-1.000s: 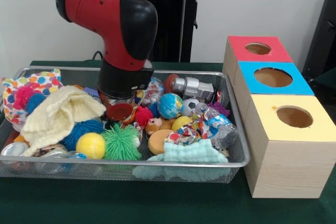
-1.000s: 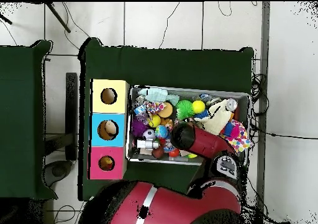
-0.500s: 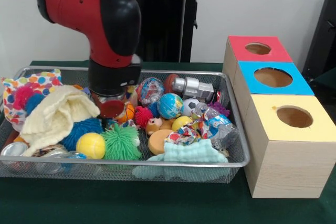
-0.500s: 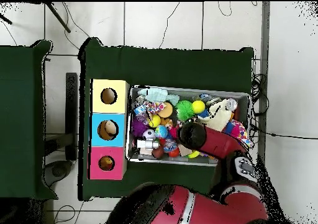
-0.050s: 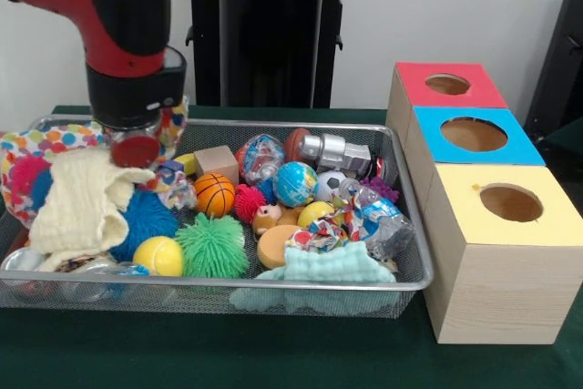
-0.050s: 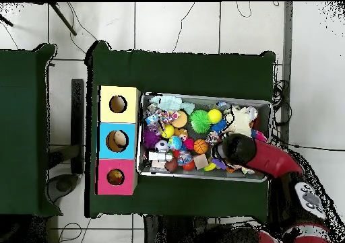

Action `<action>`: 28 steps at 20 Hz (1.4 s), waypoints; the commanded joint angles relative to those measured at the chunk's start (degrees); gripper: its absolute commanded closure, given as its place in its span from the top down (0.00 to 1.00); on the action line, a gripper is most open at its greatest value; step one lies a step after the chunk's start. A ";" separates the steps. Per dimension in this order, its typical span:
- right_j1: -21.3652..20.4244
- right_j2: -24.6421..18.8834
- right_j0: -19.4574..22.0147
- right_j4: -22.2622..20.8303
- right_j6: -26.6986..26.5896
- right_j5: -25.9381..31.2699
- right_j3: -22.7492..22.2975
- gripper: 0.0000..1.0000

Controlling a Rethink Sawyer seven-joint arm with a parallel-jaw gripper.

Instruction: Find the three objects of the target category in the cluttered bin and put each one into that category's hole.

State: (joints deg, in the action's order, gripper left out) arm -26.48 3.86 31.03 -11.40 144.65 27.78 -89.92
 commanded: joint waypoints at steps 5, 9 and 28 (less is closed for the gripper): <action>-3.61 -7.34 3.91 -9.01 -15.70 4.62 2.49 0.00; -1.87 -6.22 2.51 -10.73 -10.64 0.46 1.44 0.00; -6.17 -6.54 0.20 -8.66 -6.97 6.74 1.82 1.00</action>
State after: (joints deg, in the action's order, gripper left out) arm -29.92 2.26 31.81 -19.91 143.84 29.37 -89.36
